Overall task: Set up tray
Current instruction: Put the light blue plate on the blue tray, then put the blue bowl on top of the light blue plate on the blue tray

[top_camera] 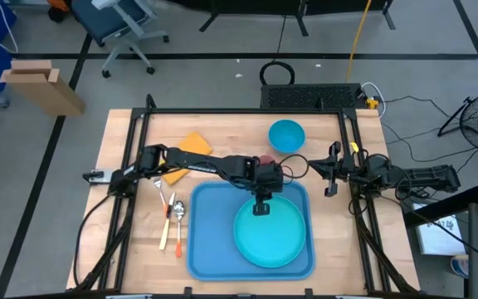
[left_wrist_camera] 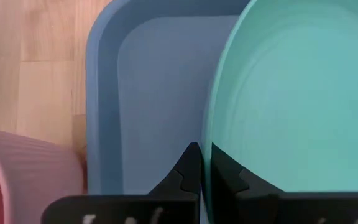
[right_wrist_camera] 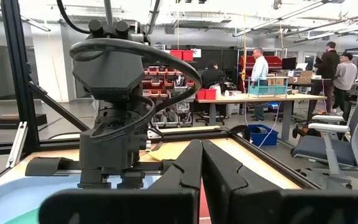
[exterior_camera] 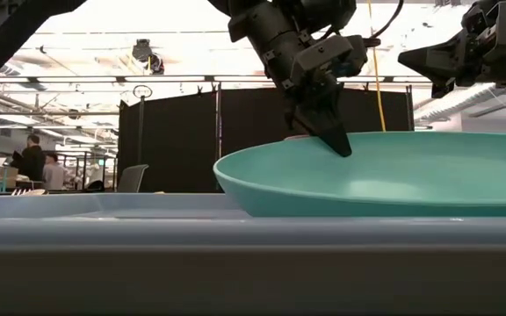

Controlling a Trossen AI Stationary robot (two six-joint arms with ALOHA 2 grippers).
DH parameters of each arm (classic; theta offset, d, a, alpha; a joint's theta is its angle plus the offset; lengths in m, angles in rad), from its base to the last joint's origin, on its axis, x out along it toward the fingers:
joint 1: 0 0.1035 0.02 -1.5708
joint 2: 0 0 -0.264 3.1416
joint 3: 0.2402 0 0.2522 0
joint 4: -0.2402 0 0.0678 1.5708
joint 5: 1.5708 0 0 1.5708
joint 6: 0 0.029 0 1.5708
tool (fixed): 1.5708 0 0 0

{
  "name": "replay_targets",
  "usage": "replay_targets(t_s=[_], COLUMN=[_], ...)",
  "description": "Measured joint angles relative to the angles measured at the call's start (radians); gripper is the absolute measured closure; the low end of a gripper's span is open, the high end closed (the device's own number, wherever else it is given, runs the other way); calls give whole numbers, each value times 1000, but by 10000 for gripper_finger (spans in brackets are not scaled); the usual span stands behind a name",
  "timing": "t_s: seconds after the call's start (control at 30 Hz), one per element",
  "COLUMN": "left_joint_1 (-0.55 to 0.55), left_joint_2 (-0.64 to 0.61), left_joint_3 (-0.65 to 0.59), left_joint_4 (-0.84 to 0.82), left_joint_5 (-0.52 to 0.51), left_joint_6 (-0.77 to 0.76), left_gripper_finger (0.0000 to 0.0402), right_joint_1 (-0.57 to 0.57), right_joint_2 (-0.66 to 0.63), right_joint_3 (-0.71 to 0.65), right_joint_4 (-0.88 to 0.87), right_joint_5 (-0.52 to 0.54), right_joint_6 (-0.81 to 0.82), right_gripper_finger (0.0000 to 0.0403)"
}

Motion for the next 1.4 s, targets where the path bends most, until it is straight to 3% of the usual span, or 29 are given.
replay_targets(t_s=[0.27,0.6,0.8,1.17,1.4], left_joint_1=[-3,-20,-20,-20,-23], left_joint_2=[0,37,37,39,32], left_joint_3=[0,-2,-2,-2,-2], left_joint_4=[16,63,74,67,56], left_joint_5=[-3,-80,-56,-41,-84], left_joint_6=[21,47,92,108,182], left_gripper_finger=[395,391,386,310,300], right_joint_1=[0,0,0,0,0], right_joint_2=[0,0,2,2,2], right_joint_3=[0,0,0,0,0], right_joint_4=[-5,-13,-22,-34,-34], right_joint_5=[0,0,0,0,0], right_joint_6=[-2,-2,-2,-2,-15], right_gripper_finger=[403,403,403,403,403])
